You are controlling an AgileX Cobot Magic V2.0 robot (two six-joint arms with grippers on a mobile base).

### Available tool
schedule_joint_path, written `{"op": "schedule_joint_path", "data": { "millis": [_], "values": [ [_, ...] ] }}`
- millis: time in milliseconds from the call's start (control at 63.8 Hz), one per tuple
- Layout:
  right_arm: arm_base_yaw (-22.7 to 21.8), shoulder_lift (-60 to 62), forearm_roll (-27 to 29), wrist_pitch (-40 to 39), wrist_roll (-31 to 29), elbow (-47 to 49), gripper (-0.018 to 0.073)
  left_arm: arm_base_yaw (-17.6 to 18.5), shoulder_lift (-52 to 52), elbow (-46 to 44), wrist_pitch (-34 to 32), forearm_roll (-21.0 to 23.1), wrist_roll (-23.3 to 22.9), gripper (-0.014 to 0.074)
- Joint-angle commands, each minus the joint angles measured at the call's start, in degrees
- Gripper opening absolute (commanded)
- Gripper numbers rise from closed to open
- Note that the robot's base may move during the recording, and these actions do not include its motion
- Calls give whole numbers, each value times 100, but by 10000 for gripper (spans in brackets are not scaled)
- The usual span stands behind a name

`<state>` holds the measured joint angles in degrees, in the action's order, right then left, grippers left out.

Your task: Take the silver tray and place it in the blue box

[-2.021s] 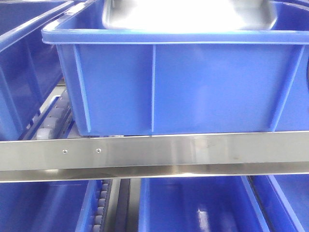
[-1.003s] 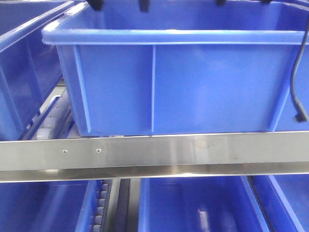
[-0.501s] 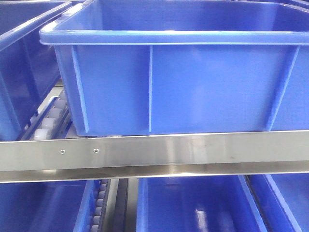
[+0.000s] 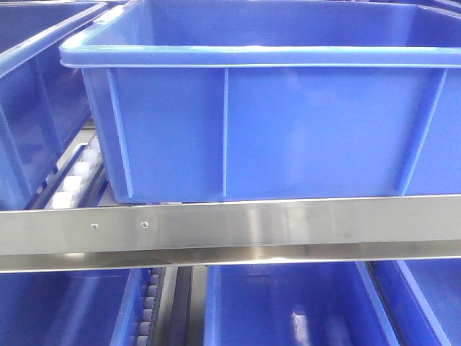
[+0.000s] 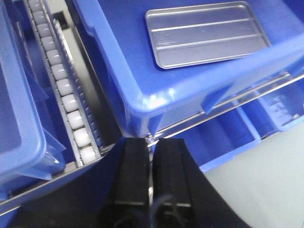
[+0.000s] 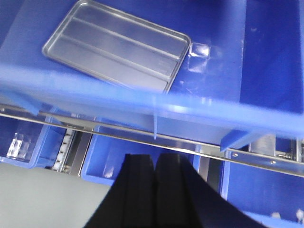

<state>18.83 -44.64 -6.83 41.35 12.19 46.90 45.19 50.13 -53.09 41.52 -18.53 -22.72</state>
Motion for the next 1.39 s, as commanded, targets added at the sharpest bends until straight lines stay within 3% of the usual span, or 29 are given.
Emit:
{"op": "schedule_joint_path", "data": {
  "millis": [0, 188, 407, 987, 1097, 1144, 1222, 1379],
  "values": [
    [2, 718, -87, -901, -259, -523, 55, 50, -664, 461, -1014, -86, -33, 8],
    [2, 2151, -87, -1424, -345, -1545, 55, 50, -1934, 1318, -1414, -59, -22, 8],
    [2, 3383, -94, -2049, -345, -1910, 55, 50, -2757, 1462, -1482, -11, -22, 8],
    [2, 3449, -94, -2298, -345, -1912, 55, 50, -2830, 1462, -1495, 73, -22, 8],
    [2, 3449, -94, -2298, -345, -1912, 55, 8, -2808, 1462, -1381, 418, 4, 8],
    [2, 3449, -94, -2298, -345, -1912, 55, -90, -2830, 1462, -1339, 741, 329, 8],
    [2, 3449, -94, -2298, -345, -1912, 55, -424, -2853, 1490, -1372, 1433, 1494, 8],
    [2, 3449, -94, -2298, -345, -1912, 55, -1779, -3204, 2083, -2194, 2774, 3242, 8]
  ]
}}
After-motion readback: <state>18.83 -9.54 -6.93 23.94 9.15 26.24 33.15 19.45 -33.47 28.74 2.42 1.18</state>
